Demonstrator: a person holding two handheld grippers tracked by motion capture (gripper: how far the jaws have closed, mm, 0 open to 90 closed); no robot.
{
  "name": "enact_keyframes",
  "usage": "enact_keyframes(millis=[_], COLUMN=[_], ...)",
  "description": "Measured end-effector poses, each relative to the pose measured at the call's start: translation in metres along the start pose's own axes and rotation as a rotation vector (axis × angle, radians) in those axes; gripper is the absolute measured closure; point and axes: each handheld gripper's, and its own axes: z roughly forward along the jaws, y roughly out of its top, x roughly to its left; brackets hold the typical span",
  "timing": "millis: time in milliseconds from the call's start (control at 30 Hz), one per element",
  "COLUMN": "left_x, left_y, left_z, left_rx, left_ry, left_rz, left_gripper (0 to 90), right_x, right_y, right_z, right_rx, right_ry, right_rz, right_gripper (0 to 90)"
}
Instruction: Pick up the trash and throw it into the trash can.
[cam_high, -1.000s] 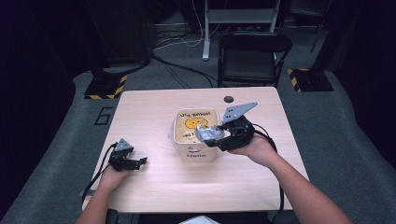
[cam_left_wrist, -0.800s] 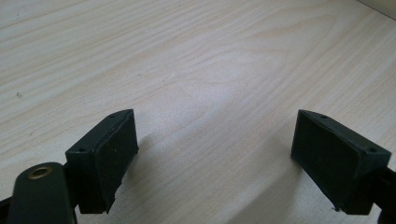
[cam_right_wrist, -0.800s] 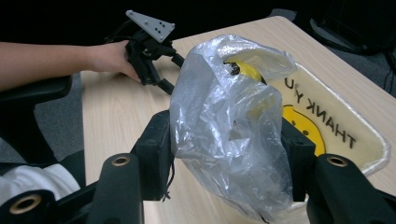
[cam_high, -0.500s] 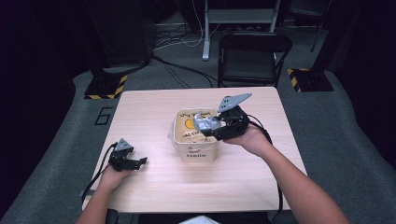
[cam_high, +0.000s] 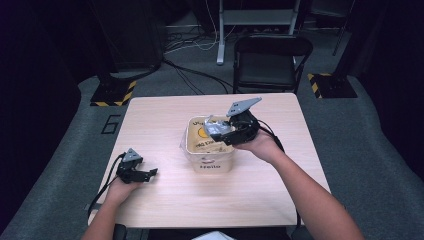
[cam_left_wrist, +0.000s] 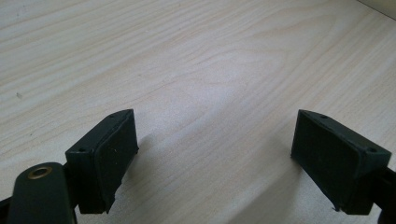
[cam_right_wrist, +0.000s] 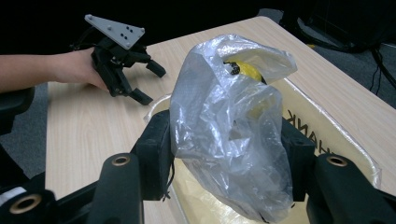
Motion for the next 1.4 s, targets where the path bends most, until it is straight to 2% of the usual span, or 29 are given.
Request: enact_keyframes(millis=[167, 467, 833, 967, 1200, 1400], left_x=[0.000, 0.000, 0.000, 0.000, 0.000, 0.000], left_y=[0.000, 0.000, 0.000, 0.000, 0.000, 0.000], left_z=[0.000, 0.000, 0.000, 0.000, 0.000, 0.000], left_rx=[0.000, 0.001, 0.000, 0.000, 0.000, 0.000], left_ry=[0.000, 0.000, -0.001, 0.000, -0.001, -0.001], left_rz=[0.000, 0.001, 0.001, 0.000, 0.001, 0.001], left_gripper=[14.2, 14.2, 14.2, 14.2, 14.2, 14.2], right_x=[-0.005, -0.014, -0.024, -0.025, -0.025, -0.023], right_y=[-0.001, -0.012, -0.023, -0.026, -0.027, -0.026], right_z=[0.012, 0.035, 0.049, 0.053, 0.055, 0.046], right_rx=[0.010, 0.026, 0.062, 0.063, 0.060, 0.033], right_ry=[-0.013, -0.035, -0.064, -0.070, -0.114, -0.118], right_rz=[0.000, 0.028, 0.062, 0.070, 0.116, 0.112], right_gripper=[47.3, 47.2, 46.6, 43.7, 28.9, 28.6])
